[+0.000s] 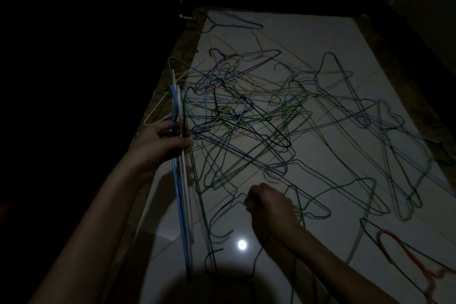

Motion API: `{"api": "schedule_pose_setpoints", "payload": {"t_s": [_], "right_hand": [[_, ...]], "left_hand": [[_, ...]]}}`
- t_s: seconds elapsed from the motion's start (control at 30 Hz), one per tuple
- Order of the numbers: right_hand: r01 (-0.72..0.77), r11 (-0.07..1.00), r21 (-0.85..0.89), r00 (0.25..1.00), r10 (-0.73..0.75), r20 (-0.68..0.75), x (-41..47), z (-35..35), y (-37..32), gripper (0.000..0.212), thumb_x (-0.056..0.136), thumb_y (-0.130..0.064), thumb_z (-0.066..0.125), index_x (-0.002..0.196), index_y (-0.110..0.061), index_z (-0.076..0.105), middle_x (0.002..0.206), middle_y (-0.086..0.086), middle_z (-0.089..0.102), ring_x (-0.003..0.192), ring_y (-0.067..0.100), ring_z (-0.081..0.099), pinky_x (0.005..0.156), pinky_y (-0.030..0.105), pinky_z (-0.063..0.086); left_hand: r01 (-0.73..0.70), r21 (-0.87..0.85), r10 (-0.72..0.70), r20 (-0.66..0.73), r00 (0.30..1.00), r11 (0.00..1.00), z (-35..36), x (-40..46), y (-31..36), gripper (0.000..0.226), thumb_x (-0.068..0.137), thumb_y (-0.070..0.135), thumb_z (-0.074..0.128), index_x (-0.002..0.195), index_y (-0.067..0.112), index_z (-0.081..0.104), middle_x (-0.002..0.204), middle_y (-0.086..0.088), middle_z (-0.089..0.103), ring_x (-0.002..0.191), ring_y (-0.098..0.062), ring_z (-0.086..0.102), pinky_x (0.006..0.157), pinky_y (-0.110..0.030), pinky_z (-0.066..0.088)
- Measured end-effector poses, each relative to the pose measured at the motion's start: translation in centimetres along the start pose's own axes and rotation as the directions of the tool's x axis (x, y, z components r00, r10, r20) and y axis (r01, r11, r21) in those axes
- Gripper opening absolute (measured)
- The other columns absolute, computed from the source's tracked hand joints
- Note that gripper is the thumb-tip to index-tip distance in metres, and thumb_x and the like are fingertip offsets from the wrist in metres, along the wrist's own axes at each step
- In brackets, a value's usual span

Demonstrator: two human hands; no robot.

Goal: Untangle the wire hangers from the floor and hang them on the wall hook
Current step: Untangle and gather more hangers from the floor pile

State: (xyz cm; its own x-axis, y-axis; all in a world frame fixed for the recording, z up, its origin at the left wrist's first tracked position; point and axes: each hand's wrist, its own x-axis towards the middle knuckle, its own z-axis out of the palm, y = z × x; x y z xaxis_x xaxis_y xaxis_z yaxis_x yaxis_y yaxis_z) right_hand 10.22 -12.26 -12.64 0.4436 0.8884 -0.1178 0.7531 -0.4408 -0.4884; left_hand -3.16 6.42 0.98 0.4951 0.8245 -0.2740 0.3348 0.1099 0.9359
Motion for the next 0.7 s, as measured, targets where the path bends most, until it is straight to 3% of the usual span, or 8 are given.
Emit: {"api": "schedule_pose_setpoints", "payload": {"t_s": [0.07, 0.13, 0.23, 0.33, 0.43, 0.53, 0.7], "right_hand": [[-0.070, 0.991, 0.116, 0.996, 0.077, -0.053, 0.1, -2.3, -0.4, 0.007, 0.088, -0.015, 0.057, 0.091, -0.013, 0.063, 0.086, -0.005, 0.059, 0.076, 0.007, 0.057, 0.066, 0.013, 0.045], [-0.130, 0.966, 0.225, 0.986, 0.151, -0.078, 0.4, -4.5, -0.6, 0.010, 0.088, -0.009, 0.057, 0.092, -0.015, 0.062, 0.078, -0.009, 0.056, 0.064, -0.005, 0.050, 0.053, 0.003, 0.036], [-0.159, 0.950, 0.267, 0.971, 0.199, -0.130, 1.3, -6.9, -0.8, 0.016, 0.087, -0.007, 0.058, 0.091, -0.022, 0.061, 0.071, -0.015, 0.053, 0.061, -0.003, 0.055, 0.049, 0.005, 0.034], [-0.150, 0.937, 0.316, 0.953, 0.222, -0.206, 1.8, -8.9, -1.1, 0.012, 0.085, -0.009, 0.060, 0.091, -0.018, 0.066, 0.077, -0.005, 0.060, 0.072, 0.012, 0.063, 0.066, 0.028, 0.051], [-0.127, 0.935, 0.331, 0.934, 0.225, -0.278, 1.8, -10.8, -1.0, 0.011, 0.086, -0.011, 0.061, 0.087, -0.020, 0.068, 0.083, 0.000, 0.064, 0.074, 0.019, 0.062, 0.068, 0.044, 0.054], [-0.126, 0.939, 0.320, 0.910, 0.238, -0.340, 1.6, -12.5, -1.2, 0.010, 0.087, -0.015, 0.061, 0.088, -0.020, 0.069, 0.090, -0.001, 0.066, 0.079, 0.018, 0.061, 0.070, 0.044, 0.054], [-0.106, 0.981, 0.164, 0.870, 0.171, -0.463, 0.9, -14.7, -1.5, 0.011, 0.088, -0.013, 0.060, 0.092, -0.015, 0.069, 0.092, 0.001, 0.064, 0.080, 0.017, 0.058, 0.069, 0.033, 0.049]], "left_hand": [[0.006, -0.044, -0.006, 0.006, 1.000, 0.999, -0.3, 0.1, 0.4, 0.019, 0.080, -0.011, 0.062, 0.096, 0.000, 0.061, 0.081, -0.006, 0.062, 0.053, 0.002, 0.063, 0.049, -0.008, 0.046], [0.033, -0.121, -0.030, 0.022, 0.999, 0.992, -0.5, 0.4, 0.6, 0.018, 0.079, -0.013, 0.061, 0.092, 0.000, 0.062, 0.082, -0.009, 0.063, 0.056, -0.002, 0.065, 0.054, -0.012, 0.051], [0.041, -0.133, -0.036, 0.045, 0.998, 0.990, -0.7, 0.6, 0.6, 0.021, 0.078, -0.014, 0.061, 0.097, -0.003, 0.063, 0.080, -0.007, 0.068, 0.060, -0.006, 0.067, 0.055, -0.014, 0.052], [0.021, -0.091, -0.014, 0.074, 0.997, 0.996, -0.7, 0.6, 0.8, 0.022, 0.078, -0.012, 0.062, 0.098, -0.003, 0.064, 0.079, -0.005, 0.070, 0.061, -0.006, 0.067, 0.057, -0.015, 0.053], [0.003, -0.074, 0.004, 0.085, 0.996, 0.997, -0.6, 0.5, 1.2, 0.022, 0.077, -0.011, 0.064, 0.095, 0.002, 0.065, 0.071, 0.004, 0.072, 0.063, -0.005, 0.067, 0.057, -0.014, 0.053], [0.002, -0.080, 0.005, 0.084, 0.996, 0.997, -0.6, 0.5, 1.3, 0.022, 0.078, -0.010, 0.064, 0.096, 0.003, 0.065, 0.074, 0.003, 0.072, 0.064, -0.004, 0.068, 0.057, -0.013, 0.052], [0.003, -0.071, 0.002, 0.073, 0.997, 0.997, -0.3, 0.5, 1.3, 0.022, 0.081, -0.008, 0.062, 0.102, -0.002, 0.064, 0.074, -0.003, 0.068, 0.056, -0.001, 0.065, 0.051, -0.011, 0.049]]}}
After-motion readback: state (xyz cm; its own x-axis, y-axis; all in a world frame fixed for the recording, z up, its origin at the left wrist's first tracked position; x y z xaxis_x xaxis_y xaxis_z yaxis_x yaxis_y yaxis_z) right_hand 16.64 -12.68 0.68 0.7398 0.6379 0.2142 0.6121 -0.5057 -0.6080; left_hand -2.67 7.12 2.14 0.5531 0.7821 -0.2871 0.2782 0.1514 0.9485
